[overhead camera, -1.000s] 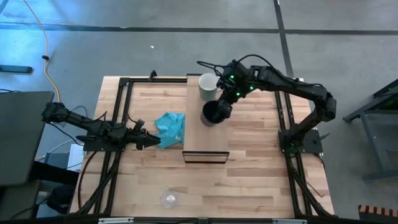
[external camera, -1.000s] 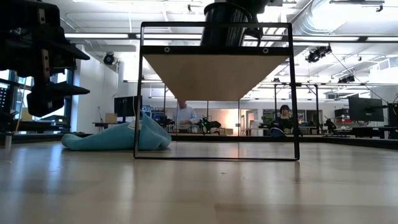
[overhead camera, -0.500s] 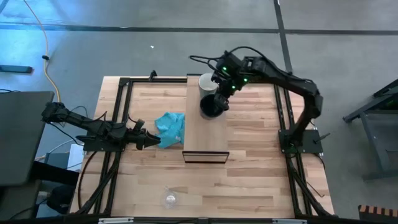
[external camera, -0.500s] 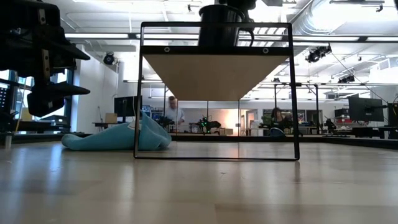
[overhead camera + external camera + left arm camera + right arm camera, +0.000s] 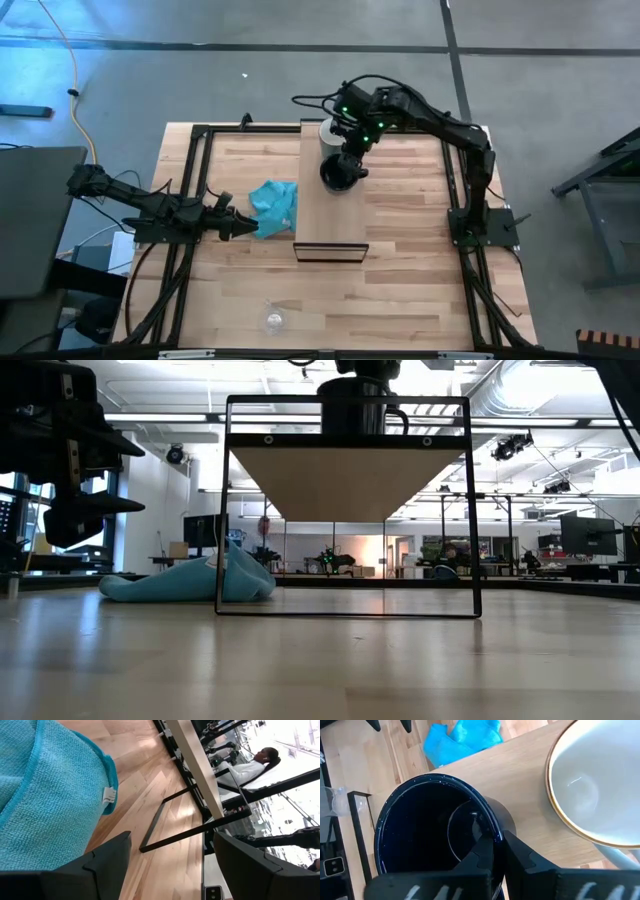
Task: Stack small to large cups/mugs on shelf
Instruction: Put the black mug on the shelf
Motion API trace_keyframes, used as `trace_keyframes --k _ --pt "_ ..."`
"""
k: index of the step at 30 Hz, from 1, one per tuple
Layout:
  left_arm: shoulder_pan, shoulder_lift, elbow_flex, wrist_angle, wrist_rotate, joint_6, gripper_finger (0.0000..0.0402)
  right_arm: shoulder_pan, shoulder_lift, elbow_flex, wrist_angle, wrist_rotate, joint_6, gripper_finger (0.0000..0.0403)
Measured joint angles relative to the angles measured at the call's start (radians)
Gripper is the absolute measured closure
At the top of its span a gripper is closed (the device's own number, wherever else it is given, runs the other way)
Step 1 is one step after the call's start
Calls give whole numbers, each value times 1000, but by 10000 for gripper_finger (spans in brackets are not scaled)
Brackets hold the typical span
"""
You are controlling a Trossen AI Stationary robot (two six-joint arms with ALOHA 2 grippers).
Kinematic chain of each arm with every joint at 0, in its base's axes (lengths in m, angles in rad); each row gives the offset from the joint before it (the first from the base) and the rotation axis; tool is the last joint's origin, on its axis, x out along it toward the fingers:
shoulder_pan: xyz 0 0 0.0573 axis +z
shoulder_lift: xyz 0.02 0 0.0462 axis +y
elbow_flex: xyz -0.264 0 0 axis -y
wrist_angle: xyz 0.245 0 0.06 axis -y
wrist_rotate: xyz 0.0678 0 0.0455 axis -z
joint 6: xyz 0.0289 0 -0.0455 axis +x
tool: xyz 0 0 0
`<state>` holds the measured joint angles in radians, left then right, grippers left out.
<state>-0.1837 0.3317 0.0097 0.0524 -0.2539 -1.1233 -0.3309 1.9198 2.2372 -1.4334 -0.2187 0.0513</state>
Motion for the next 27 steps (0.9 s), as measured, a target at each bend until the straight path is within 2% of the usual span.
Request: trace_keyframes --k 27 --pt "0 0 0 0 20 -24 131 11 -3 -2 -32 35 -41 403"
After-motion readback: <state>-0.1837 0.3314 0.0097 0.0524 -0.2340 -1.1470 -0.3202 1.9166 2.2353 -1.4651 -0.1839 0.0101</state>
